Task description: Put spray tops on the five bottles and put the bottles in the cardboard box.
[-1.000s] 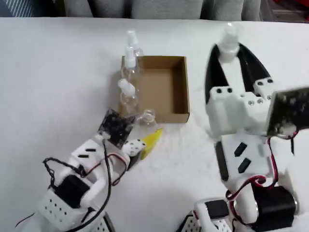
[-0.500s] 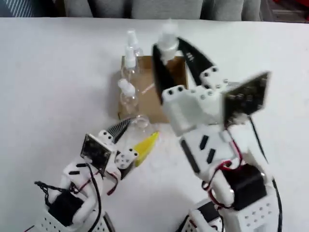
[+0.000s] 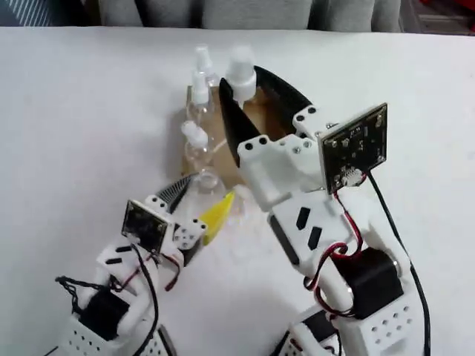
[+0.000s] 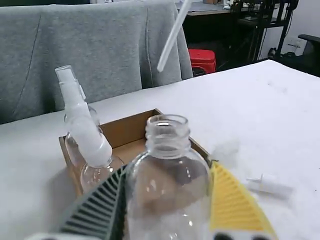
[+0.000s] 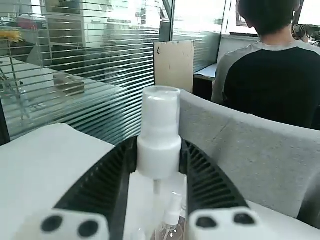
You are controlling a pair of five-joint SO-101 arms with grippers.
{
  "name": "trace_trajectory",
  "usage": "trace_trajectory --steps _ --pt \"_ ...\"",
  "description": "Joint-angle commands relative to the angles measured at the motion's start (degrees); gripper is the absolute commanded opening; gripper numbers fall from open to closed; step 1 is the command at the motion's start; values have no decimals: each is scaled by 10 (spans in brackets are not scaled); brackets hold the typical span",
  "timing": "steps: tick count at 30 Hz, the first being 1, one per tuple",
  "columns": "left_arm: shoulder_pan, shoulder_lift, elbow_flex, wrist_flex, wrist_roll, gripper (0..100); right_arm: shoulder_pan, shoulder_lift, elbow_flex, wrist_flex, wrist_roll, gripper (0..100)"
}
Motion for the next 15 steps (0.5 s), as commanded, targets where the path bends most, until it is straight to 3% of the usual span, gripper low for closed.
trace_trajectory --steps 1,7,11,15 --pt "-8 -7 -6 -21 7 20 -5 -7 -4 0 -4 37" --pt "-8 -7 -1 -23 4 20 -5 -7 -1 16 -8 37" --pt "-5 -7 4 -23 -47 20 -16 -7 -1 35 -9 37" --pt "-5 -7 4 -23 -54 20 -43 -20 2 54 -9 37"
